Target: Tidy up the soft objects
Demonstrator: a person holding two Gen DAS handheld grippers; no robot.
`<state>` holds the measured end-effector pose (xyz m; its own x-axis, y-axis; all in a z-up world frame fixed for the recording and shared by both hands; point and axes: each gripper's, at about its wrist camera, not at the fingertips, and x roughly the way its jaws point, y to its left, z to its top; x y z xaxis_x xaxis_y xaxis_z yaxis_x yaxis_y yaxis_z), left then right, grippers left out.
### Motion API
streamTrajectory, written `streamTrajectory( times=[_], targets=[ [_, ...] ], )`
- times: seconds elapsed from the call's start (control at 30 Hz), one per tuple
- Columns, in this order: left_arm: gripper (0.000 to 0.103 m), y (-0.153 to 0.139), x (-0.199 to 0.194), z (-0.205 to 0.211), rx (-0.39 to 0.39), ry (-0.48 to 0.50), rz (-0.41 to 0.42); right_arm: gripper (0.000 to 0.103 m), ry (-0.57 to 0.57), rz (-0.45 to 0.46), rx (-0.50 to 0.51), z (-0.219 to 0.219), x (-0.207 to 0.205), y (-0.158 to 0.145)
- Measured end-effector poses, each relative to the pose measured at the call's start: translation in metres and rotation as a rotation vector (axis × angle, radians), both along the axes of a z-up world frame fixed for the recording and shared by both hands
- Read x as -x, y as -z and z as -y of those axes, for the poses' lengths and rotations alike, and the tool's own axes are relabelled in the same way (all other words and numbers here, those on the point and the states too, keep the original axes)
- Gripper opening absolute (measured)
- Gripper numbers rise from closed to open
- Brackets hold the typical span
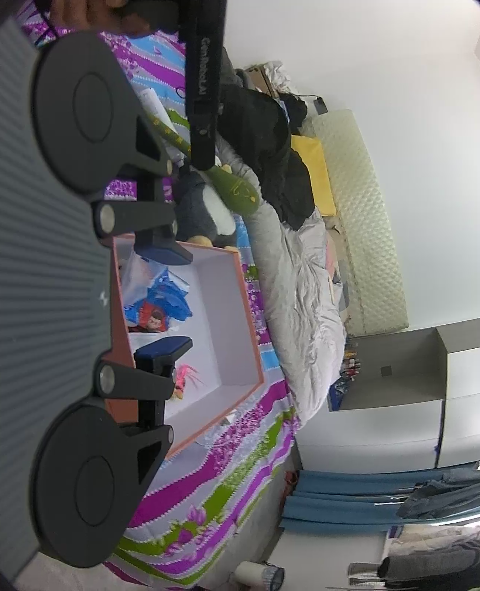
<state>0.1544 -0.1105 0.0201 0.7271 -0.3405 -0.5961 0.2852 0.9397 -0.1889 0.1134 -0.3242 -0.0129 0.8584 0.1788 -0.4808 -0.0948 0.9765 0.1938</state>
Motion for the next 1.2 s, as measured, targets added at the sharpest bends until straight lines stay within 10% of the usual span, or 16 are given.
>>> streamTrajectory(
  times=[0.97,1.0,1.07,1.2],
  targets=[
    [0.055,0.052,0.021,-0.006,-0.022,-0.032,-0.091,0.047,0.039,-0.075,0.043,0.006,0.02,0.033],
    [0.061,0.053,0.021,-0.007,-0.024,-0.038,-0.094,0.052,0.041,-0.08,0.05,0.007,0.019,0.033],
    [0.077,0.053,0.019,-0.008,-0.03,-0.056,-0.096,0.093,0.063,-0.075,0.063,0.009,0.018,0.035],
    [0.096,0.053,0.019,-0.01,-0.043,-0.071,-0.075,0.098,0.086,-0.084,0.077,0.012,0.016,0.036]
  ],
)
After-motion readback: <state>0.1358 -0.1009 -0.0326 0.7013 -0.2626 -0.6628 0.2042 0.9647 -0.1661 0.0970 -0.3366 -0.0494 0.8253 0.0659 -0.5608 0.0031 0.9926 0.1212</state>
